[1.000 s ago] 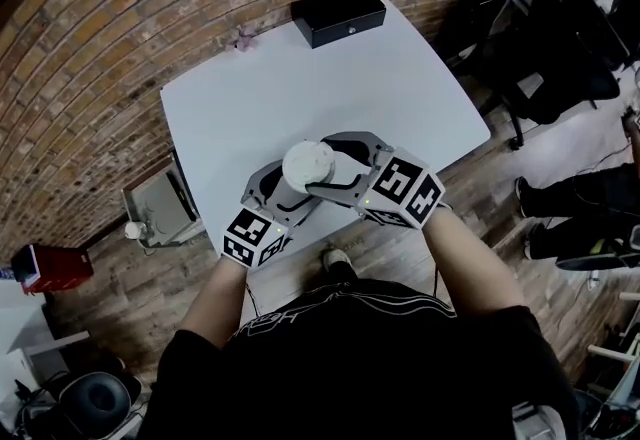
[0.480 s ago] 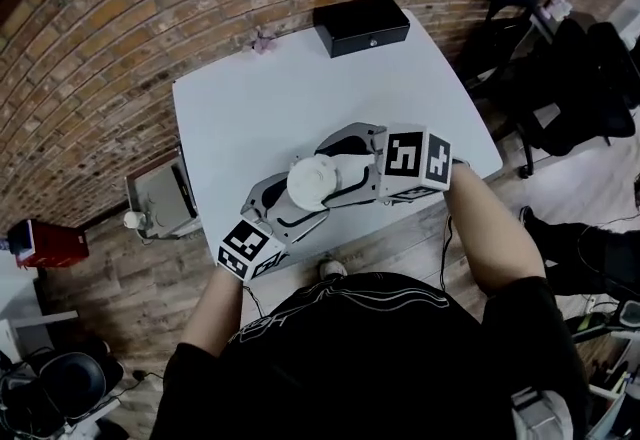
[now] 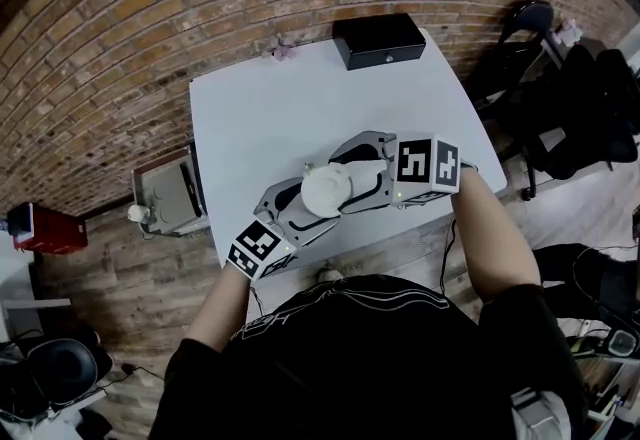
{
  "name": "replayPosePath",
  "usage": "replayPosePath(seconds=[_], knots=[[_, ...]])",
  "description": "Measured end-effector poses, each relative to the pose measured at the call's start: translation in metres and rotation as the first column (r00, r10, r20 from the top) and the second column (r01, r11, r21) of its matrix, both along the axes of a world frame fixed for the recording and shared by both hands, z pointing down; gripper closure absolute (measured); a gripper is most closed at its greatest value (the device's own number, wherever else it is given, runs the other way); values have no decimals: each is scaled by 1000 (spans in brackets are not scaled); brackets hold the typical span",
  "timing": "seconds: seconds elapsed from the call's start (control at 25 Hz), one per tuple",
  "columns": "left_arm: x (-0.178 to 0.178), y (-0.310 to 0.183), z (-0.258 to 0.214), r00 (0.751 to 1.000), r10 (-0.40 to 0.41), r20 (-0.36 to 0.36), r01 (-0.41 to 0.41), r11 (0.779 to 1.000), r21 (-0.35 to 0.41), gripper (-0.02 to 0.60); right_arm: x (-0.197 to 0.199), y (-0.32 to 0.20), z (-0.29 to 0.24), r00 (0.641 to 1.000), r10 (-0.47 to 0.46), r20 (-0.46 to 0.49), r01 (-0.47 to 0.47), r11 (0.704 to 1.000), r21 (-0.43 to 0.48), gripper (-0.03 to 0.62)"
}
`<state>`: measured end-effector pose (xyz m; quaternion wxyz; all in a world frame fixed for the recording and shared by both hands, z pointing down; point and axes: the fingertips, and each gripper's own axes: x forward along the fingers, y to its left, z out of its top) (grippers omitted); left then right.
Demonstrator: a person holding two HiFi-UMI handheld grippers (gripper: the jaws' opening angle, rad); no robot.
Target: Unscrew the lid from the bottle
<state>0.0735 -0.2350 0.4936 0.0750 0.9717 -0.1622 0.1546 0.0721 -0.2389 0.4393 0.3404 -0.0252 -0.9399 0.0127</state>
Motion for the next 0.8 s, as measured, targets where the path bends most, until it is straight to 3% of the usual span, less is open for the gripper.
replayPosePath(seconds=[0.08,0.16,0.24,0.4,0.6,0.68,0.8], knots=[[-1,-1,1,1000,-7,-1,7,1000,-6,216,-1,1,0,999,45,6,-45,999,16,259],[-2,-1,1,1000,-15,0,15,1000,-16,216,-3,6,-2,995,98,28,-98,995,15,183],[-2,-1,1,1000,-17,-1,17,1000,-20,216,-2,3,-9,977,199,81,-201,979,17,159],[0,-3,1,1000,-20,-5,20,1000,-16,216,0,-7,-23,871,445,208,-448,893,-33,146],[0,-5,0,999,-34,-14,34,999,-5,216,-4,-7,-16,734,621,276,-630,774,-66,146],[2,-5,0,999,-40,-18,40,999,-3,216,-4,-7,-12,707,650,278,-667,744,-43,153],[2,-2,0,999,-42,-16,42,999,-7,216,-7,-5,-7,695,664,274,-692,722,7,183]])
